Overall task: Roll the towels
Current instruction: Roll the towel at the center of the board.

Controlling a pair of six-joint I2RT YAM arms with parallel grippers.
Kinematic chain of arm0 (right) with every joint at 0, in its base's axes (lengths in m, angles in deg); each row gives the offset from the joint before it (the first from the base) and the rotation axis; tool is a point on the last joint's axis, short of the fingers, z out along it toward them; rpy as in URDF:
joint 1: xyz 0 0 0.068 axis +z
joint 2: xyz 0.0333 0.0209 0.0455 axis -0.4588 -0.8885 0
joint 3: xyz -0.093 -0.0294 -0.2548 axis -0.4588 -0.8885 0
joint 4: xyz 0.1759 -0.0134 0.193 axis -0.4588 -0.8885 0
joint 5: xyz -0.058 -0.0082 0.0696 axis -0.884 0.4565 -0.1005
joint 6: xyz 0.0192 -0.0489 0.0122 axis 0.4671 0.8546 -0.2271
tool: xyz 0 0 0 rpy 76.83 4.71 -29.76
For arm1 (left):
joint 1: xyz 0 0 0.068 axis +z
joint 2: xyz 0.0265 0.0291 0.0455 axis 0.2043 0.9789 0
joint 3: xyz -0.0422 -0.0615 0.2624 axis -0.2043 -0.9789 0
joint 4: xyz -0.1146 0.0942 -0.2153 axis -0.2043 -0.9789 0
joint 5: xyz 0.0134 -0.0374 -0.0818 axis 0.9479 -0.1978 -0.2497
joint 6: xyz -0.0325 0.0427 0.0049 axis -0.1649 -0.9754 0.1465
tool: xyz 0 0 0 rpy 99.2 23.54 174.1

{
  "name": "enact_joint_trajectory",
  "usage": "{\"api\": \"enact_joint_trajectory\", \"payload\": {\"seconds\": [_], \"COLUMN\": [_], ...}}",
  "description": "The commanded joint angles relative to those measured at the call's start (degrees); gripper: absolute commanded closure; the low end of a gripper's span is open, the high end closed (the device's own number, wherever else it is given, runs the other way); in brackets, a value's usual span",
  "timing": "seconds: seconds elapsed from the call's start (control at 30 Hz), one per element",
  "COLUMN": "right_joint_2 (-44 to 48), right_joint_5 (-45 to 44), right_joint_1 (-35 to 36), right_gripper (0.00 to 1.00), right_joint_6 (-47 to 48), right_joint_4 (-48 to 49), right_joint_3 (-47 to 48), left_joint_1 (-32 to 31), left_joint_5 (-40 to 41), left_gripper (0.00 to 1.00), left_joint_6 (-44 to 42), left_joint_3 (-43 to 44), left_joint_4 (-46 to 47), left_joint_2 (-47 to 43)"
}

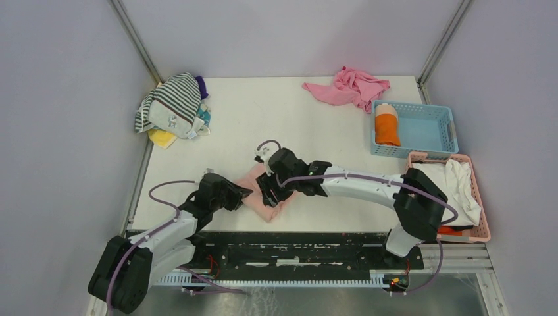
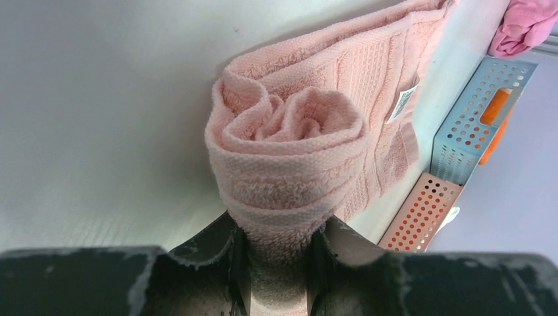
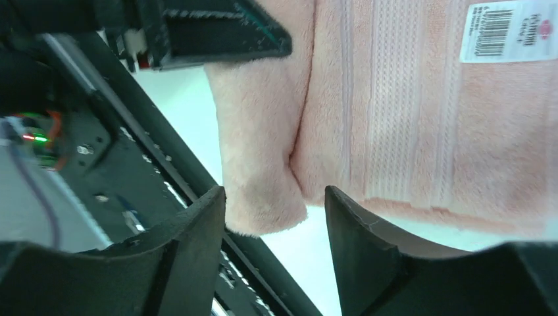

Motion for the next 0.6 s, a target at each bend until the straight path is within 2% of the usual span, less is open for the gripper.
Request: {"api": "enact_joint_trajectory", "payload": {"seconds": [0.0,0.1,0.3,0.57], "right_joint_2": [3.5,2.0,-9.2,-16.6], "right_joint_5": [-28.5,-40.1,-53.3,-56.3], "right_joint_1": [9.6,16.2,24.7,25.4], "right_gripper": [0.34,0.3,0.27,0.25], "right_joint_6": [9.4,11.0,13.3,14.6], "right_joint_4": [-9.8,-12.2,-16.4,-15.5], "right_joint_3": [3.2,7.1,15.6,16.4], "left_joint_1": [-1.2,-1.4,-1.4,-1.5], "left_joint_5": [5.9,6.2,6.3,7.0], "left_gripper": [0.92,0.92,0.92,0.92], "left_joint_6": [5.0,5.0,5.6,5.3], "left_joint_3": [2.2,3.1,2.2,1.9], "left_joint_4": [-0.1,-0.3,0.4,0.0], "left_joint_2": [3.1,4.4,4.8,4.2]}}
